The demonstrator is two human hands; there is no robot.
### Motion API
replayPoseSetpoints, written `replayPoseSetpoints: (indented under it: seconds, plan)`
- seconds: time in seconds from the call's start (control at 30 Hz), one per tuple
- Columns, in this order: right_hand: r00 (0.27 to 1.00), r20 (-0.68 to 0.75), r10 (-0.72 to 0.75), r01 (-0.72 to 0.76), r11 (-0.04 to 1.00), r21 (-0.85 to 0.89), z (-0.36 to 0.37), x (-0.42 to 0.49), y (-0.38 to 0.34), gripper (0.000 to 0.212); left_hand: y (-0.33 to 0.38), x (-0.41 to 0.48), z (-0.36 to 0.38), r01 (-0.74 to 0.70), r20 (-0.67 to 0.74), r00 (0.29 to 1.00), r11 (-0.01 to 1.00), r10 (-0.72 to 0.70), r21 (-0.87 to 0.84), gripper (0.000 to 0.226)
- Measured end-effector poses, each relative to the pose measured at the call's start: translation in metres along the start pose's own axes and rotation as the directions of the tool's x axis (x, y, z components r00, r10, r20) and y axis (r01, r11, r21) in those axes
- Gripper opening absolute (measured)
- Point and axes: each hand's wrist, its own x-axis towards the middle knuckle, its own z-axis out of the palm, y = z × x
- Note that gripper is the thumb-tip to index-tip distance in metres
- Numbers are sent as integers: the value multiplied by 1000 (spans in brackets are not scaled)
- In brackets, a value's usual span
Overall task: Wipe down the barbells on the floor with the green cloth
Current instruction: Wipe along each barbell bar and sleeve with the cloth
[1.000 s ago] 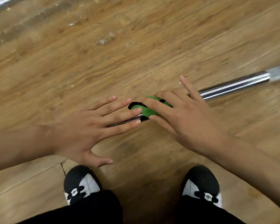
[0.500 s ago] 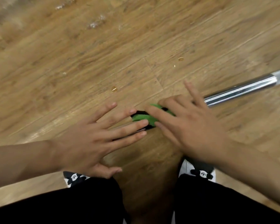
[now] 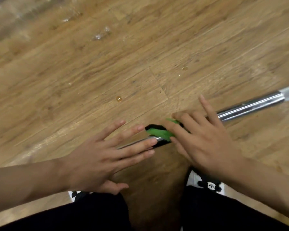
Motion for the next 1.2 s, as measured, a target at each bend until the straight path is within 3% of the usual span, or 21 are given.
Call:
replayPoseSetpoints:
  seconds: [0.13, 0.27, 0.33, 0.4, 0.47, 0.53, 0.63, 0.73, 0.8, 0.87, 0.97, 1.1, 1.2]
  plan:
    - [976, -55, 209, -209, 978, 5, -17, -27, 74, 38, -5, -1, 2, 7, -21, 1000, 1000, -7, 5, 100]
    - [909, -128, 396, -381, 916, 127, -16, -11, 54, 41, -15, 0, 2, 17, -24, 1000, 1000, -17, -17, 99]
    - [948, -114, 297, -279, 949, 149, -3, 7, 22, 47, -18, 1, 2, 20, -20, 1000, 1000, -21, -20, 99]
    - [994, -80, 70, -65, 996, 60, 4, 18, 6, 47, -25, 1, 1, 17, -14, 1000, 1000, -18, -13, 98]
    - [997, -78, -29, 26, 999, -39, 2, 21, 23, 44, -33, 1, -1, 23, -8, 1000, 1000, -23, 1, 96]
    - [994, -106, 31, -39, 996, -80, -1, 16, 57, 44, -40, 0, -1, 35, -19, 999, 999, -35, 18, 92]
    - [961, -110, 255, -264, 961, -80, -9, 10, 95, 48, -53, 2, -2, 36, -39, 999, 999, -35, 30, 82]
    - [891, -196, 410, -407, 912, 61, -8, 35, 75, 41, -70, 4, -4, 46, -40, 998, 998, -44, 39, 81]
    - [911, -202, 359, -338, 932, 133, 0, 61, 36, 34, -80, 6, -5, 39, -32, 999, 998, -37, 52, 81]
    - [966, -175, 189, -168, 977, 128, 10, 79, 5, 36, -91, 8, -10, 39, -29, 999, 997, -38, 63, 81]
    - [975, -213, 63, -52, 997, 58, 15, 90, 28, 41, -104, 12, -18, 50, -14, 999, 995, -49, 91, 84]
    - [923, -324, 206, -199, 979, 54, 18, 80, 105, 50, -106, 17, -20, 142, -26, 990, 985, -141, 94, 92]
    - [856, -371, 360, -332, 933, 139, 14, 91, 119, 62, -103, 24, -9, 257, -47, 966, 956, -253, 144, 98]
